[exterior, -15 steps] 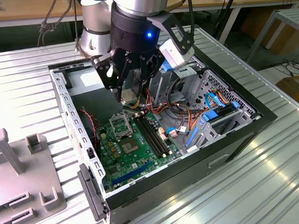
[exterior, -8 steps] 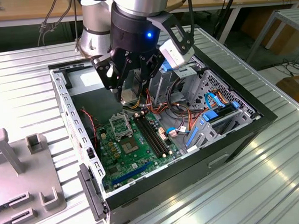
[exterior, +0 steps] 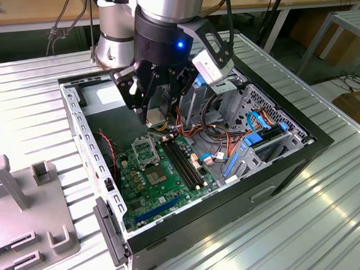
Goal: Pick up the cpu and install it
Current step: 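Place the cpu into insertion slot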
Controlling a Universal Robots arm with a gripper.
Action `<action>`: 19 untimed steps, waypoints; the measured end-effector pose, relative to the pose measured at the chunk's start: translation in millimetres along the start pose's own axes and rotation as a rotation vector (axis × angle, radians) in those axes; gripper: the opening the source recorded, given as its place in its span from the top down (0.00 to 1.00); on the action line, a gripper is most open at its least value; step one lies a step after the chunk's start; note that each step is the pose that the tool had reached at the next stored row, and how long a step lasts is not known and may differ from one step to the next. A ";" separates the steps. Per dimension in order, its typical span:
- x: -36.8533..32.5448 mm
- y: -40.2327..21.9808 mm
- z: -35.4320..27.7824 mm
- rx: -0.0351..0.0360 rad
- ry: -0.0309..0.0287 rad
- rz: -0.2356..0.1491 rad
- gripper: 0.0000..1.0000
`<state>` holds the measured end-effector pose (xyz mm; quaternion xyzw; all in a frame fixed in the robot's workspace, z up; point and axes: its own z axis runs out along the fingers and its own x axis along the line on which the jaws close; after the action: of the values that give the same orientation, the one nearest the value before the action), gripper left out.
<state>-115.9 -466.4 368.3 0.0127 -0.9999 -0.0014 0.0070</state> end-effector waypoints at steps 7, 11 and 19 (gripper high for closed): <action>-6.9 -0.2 14.4 0.0000 0.0000 0.009 0.53; -7.9 -0.3 22.5 0.0000 0.0000 0.015 0.53; -9.4 -0.4 39.0 -0.0001 0.0000 0.021 0.53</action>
<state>-107.0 -466.4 329.2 0.0022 -1.0000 -0.0014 0.0070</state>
